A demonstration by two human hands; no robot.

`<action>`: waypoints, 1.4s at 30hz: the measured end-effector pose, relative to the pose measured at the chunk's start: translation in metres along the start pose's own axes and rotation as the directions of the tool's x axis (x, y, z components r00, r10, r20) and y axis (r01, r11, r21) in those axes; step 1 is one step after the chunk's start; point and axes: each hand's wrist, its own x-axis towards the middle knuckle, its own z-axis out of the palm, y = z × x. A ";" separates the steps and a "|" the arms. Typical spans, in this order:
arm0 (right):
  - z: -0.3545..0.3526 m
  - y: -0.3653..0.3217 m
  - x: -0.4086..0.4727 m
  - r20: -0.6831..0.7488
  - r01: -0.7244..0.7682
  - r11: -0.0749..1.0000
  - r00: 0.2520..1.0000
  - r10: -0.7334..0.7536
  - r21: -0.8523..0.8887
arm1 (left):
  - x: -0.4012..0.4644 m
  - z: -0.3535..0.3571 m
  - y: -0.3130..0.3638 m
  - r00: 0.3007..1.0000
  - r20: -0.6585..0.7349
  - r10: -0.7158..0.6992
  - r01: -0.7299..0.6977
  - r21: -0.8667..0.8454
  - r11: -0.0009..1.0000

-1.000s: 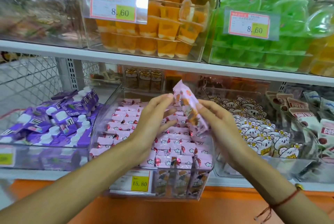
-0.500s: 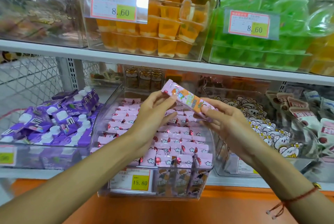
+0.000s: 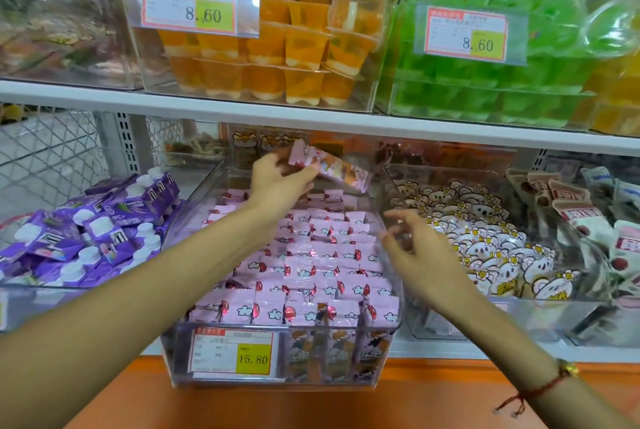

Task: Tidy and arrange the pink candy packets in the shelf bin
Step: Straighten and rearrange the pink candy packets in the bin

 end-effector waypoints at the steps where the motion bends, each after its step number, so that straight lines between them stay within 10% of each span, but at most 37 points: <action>1: 0.001 0.001 0.000 0.010 -0.004 1.000 1.000 0.004 0.001 | 0.008 0.008 -0.004 0.999 -0.028 0.027 -0.025 0.070 0.997; 5: -0.001 0.003 -0.002 -0.007 0.008 0.999 1.000 -0.007 0.037 | 0.028 0.027 -0.025 0.989 -0.050 0.139 -0.104 0.437 0.894; 11: -0.001 0.005 -0.005 0.005 0.004 0.997 1.000 -0.004 0.073 | 0.031 0.021 -0.039 0.926 0.284 0.248 -0.376 0.658 0.652; 15: 0.000 0.008 -0.003 0.012 -0.007 0.996 1.000 0.006 0.085 | 0.043 0.023 -0.033 0.835 0.532 0.139 -0.527 0.702 0.478; 23: -0.006 0.012 -0.010 0.051 0.073 0.987 0.995 -0.081 0.142 | 0.057 0.042 -0.059 0.885 0.464 0.036 -0.452 0.839 0.304; 27: -0.006 0.013 -0.010 0.061 0.087 0.989 0.994 -0.095 0.120 | 0.059 0.038 -0.063 0.802 0.592 -0.080 -0.574 0.800 0.173; 34: -0.004 0.016 -0.009 0.058 0.096 0.986 0.993 -0.104 0.137 | 0.071 0.029 -0.060 0.857 0.510 0.073 -0.510 0.818 0.266; 42: -0.004 0.017 -0.008 0.056 0.084 0.990 0.994 -0.091 0.113 | 0.071 0.026 -0.057 0.832 0.518 -0.196 -0.490 0.854 0.177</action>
